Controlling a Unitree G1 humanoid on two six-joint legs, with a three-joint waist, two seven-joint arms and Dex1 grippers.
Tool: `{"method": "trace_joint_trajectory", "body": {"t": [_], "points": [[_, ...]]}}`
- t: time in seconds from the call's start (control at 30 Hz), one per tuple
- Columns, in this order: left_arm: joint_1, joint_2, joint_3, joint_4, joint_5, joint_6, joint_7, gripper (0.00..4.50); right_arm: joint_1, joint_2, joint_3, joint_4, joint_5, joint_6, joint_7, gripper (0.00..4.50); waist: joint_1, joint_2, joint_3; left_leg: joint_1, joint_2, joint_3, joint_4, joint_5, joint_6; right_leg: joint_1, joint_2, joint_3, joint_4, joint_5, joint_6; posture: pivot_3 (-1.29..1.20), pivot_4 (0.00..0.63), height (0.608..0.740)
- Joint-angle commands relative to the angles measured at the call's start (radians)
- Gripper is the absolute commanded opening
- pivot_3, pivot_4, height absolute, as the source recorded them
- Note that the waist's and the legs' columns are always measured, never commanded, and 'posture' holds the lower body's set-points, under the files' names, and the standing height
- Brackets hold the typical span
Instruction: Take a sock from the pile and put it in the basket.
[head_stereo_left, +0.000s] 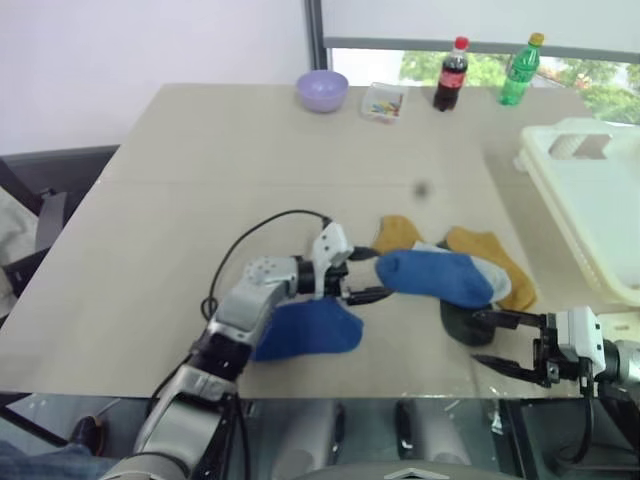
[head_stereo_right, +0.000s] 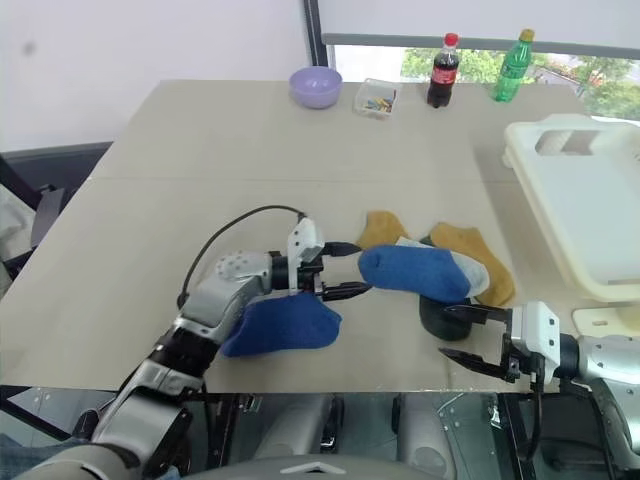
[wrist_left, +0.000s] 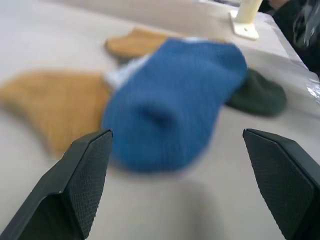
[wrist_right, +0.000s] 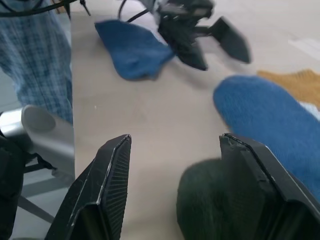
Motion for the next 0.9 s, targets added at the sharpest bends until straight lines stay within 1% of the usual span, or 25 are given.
{"method": "trace_joint_trajectory", "body": {"t": [0.03,0.2,0.4,0.6,0.9], "points": [[-0.028,-0.025,-0.032,0.066,0.063,-0.090,0.004,4.45,0.005,0.007,-0.007,-0.027,0.004,-0.020,-0.018,2.87,0.000,0.000,0.000,0.000,0.000,0.000,0.000,0.000,0.000,0.000,0.000,0.000,0.000,0.000,0.000,0.00,0.150,0.735],[-0.043,-0.040,-0.028,0.133,0.106,-0.151,0.007,4.45,0.028,0.011,-0.011,-0.050,-0.001,-0.020,-0.042,2.87,0.001,0.000,0.000,0.000,0.000,0.000,0.000,0.000,0.000,0.000,0.000,0.000,0.000,0.000,0.000,0.00,0.150,0.735],[-0.057,-0.068,-0.009,0.177,0.118,-0.196,0.025,4.45,0.043,0.012,-0.012,-0.061,-0.003,-0.023,-0.058,2.87,0.002,0.000,0.000,0.000,0.000,0.000,0.001,0.000,0.000,0.000,0.000,-0.001,0.000,0.000,0.001,0.00,0.150,0.735],[-0.042,-0.077,-0.010,0.164,0.118,-0.199,0.023,4.45,0.054,0.010,-0.012,-0.072,-0.002,-0.028,-0.070,2.87,0.002,0.000,0.000,0.000,0.000,0.000,0.001,0.000,0.000,0.000,0.001,-0.001,0.000,0.000,0.001,0.00,0.150,0.735],[0.000,-0.048,-0.009,0.110,0.114,-0.187,0.013,4.45,0.059,0.005,-0.005,-0.092,0.002,-0.018,-0.080,2.87,0.001,0.000,0.000,0.000,0.000,0.000,0.001,0.000,0.000,0.000,0.001,-0.001,0.000,0.000,0.001,0.00,0.150,0.735]]}}
